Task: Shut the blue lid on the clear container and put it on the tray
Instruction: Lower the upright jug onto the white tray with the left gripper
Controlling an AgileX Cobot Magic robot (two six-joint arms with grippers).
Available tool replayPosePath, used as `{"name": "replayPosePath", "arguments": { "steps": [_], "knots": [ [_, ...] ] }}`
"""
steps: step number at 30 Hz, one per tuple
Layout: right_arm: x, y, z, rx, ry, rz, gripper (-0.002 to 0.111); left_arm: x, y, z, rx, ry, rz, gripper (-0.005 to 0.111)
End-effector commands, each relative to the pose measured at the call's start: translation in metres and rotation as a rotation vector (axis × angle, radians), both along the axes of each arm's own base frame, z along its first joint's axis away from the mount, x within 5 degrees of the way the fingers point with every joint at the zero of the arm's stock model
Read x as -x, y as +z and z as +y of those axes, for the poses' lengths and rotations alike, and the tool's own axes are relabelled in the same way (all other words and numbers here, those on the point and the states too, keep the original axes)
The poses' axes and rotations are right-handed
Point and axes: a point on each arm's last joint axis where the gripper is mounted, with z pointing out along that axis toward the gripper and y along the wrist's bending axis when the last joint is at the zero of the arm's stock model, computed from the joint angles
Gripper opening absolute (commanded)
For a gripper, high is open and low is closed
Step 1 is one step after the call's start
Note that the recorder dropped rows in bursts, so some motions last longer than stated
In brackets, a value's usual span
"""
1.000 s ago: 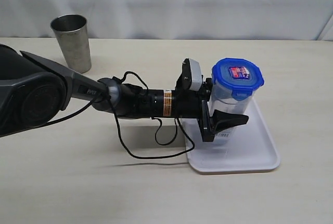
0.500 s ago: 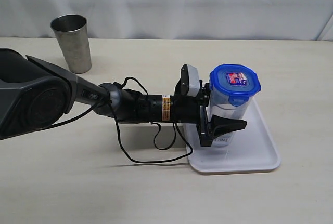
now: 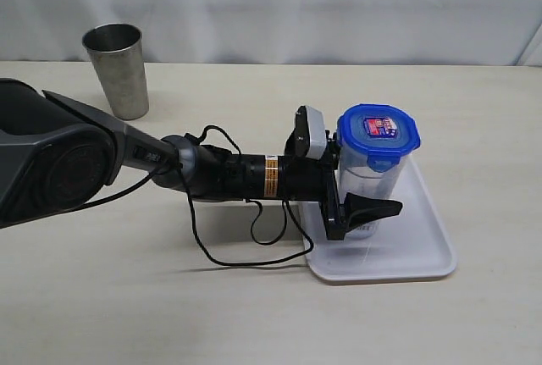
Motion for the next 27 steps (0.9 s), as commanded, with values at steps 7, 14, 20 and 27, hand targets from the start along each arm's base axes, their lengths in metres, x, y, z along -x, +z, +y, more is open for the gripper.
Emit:
{"name": "replayPosePath", "arguments": {
  "steps": [7, 14, 20, 27],
  "knots": [
    [0.000, -0.001, 0.000, -0.005, -0.008, -0.001, 0.004, -0.006, 0.000, 0.005, 0.000, 0.009, -0.012, 0.081],
    [0.000, -0.001, 0.000, -0.005, -0.008, -0.001, 0.004, -0.018, 0.003, 0.024, 0.007, 0.008, -0.016, 0.081],
    [0.000, -0.001, 0.000, -0.005, -0.008, -0.001, 0.004, -0.019, 0.001, 0.029, -0.018, -0.018, -0.031, 0.081],
    [0.000, -0.001, 0.000, -0.005, -0.008, -0.001, 0.004, -0.021, 0.001, 0.032, -0.018, -0.011, -0.032, 0.081]
  ]
}}
